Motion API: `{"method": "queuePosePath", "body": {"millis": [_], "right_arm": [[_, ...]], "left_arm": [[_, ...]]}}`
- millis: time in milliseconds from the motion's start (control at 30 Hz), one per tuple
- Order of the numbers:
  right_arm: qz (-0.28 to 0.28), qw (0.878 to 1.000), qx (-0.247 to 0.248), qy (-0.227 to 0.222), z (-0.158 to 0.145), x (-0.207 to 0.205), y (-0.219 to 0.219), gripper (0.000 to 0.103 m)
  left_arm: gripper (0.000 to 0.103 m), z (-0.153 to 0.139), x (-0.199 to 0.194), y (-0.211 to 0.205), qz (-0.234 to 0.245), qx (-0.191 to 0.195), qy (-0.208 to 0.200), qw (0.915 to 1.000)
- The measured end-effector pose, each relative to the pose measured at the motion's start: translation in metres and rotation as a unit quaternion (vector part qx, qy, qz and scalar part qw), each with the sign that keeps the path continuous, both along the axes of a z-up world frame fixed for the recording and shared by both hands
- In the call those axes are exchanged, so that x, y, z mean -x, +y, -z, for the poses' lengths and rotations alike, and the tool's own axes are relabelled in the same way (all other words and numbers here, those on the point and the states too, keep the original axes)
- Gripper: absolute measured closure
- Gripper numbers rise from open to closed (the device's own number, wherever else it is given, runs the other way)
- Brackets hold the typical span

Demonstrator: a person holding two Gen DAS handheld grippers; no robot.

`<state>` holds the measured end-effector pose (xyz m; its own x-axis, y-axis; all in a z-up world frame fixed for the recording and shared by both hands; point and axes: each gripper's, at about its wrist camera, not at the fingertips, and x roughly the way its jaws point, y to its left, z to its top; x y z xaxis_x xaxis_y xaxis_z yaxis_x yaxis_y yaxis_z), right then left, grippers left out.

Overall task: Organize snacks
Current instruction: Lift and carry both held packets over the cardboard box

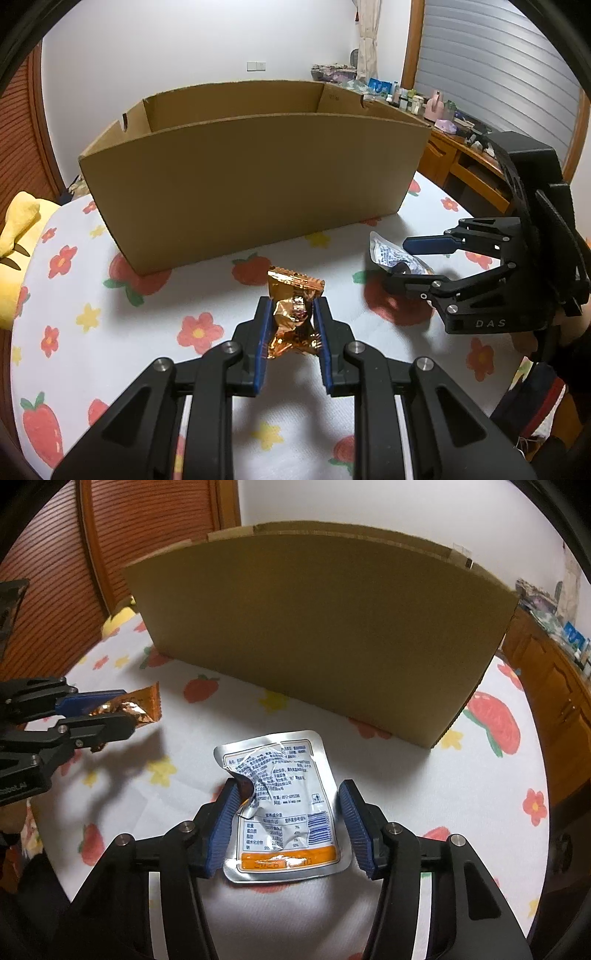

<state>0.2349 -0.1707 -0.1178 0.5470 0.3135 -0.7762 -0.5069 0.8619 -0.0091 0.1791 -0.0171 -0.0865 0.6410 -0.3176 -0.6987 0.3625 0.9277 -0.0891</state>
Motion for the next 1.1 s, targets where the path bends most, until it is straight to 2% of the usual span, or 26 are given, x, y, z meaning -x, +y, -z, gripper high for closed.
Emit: {"method": "queuePosePath", "body": {"millis": [233, 633, 900, 1100], "right_arm": [[-0.009, 0.999, -0.014, -0.028, -0.027, 0.012, 0.002, 0.047], [-0.026, 0.994, -0.042, -0.1, -0.098, 0.021, 0.009, 0.047], [-0.018, 0.99, -0.053, -0.13, -0.127, -0.013, 0.015, 0.047], [-0.006, 0.99, -0.056, -0.131, -0.127, -0.045, 0.016, 0.046]], "left_arm": [[0.082, -0.022, 0.002, 0.004, 0.0, 0.006, -0.024, 0.9997], [0.082, -0.078, -0.006, 0.018, -0.005, 0.013, -0.083, 0.9965], [0.082, -0.102, -0.03, 0.028, -0.017, 0.008, -0.104, 0.9944], [0.082, -0.105, -0.053, 0.036, -0.027, 0.0, -0.104, 0.9942]]}}
